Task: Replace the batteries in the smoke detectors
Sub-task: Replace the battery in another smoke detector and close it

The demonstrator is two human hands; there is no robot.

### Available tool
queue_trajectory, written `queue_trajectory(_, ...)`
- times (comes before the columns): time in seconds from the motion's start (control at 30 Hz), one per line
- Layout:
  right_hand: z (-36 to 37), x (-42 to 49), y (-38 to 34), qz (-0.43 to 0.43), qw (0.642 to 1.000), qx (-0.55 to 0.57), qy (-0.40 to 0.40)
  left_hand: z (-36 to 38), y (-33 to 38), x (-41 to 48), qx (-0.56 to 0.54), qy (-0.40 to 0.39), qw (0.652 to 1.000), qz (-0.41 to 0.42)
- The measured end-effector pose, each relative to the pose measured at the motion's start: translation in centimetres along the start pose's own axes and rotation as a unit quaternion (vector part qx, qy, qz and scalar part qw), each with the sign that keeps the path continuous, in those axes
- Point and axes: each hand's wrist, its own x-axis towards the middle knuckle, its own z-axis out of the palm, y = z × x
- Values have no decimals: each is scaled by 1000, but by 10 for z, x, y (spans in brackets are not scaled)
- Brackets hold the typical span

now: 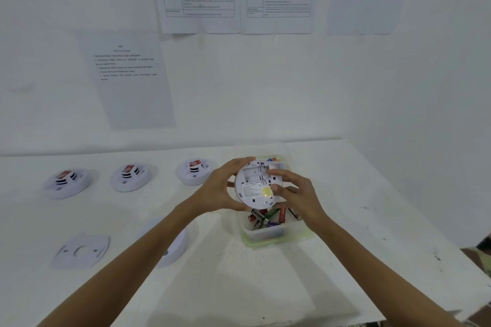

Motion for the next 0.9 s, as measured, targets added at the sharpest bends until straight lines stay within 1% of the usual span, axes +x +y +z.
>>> queue_trajectory(0.13, 4, 4, -3, 3, 1000, 14, -6, -3, 0, 1, -12, 18, 1000, -16)
queue_trajectory(0.4, 6, 38, -17, -4, 1000, -3, -14, -20, -11, 27, -35, 29, 998, -52)
queue_trajectory(0.53, 6, 68, -23, -14, 1000, -9, 18, -34, -22, 57, -41, 32, 998, -30)
queue_trajectory(0.7, 3, 113, -24, -19, 999, -30, 40, -46, -45, 96, -33, 45, 998, -1)
queue_trajectory(0.9, 1, 158, -12, 9, 997, -62, 43, -48, -76, 127, -20, 52, 998, -12)
